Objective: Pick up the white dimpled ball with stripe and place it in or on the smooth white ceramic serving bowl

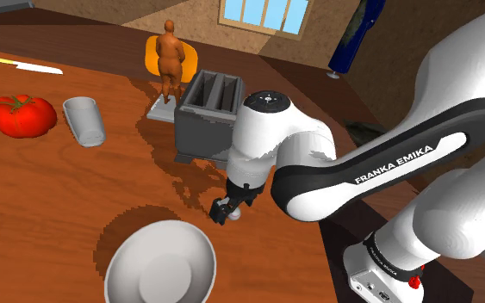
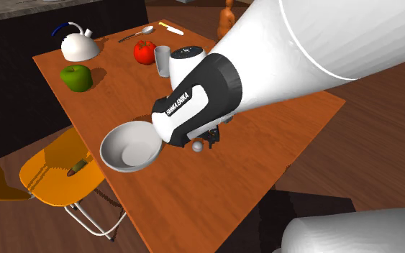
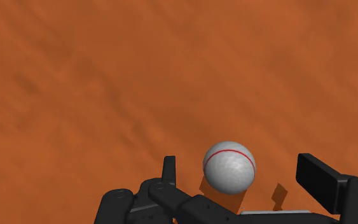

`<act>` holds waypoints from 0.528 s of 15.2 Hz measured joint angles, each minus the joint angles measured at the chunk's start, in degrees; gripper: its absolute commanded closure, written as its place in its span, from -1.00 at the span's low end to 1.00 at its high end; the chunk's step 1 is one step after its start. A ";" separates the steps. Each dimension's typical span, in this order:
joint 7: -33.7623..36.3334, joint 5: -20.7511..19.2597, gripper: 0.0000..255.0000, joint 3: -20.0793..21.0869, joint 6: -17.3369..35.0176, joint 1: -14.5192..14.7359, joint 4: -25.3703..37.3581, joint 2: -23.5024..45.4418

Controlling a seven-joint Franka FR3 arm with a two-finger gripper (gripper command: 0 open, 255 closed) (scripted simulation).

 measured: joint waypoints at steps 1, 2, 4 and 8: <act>0.72 -0.89 -1.00 0.28 0.69 -0.29 -0.02 0.86; 1.08 -1.44 -1.00 0.39 1.09 -0.49 -0.03 1.37; 1.37 -1.87 -1.00 0.47 1.51 -0.63 -0.13 1.77; 1.39 -1.91 1.00 0.48 1.60 -0.64 -0.19 1.80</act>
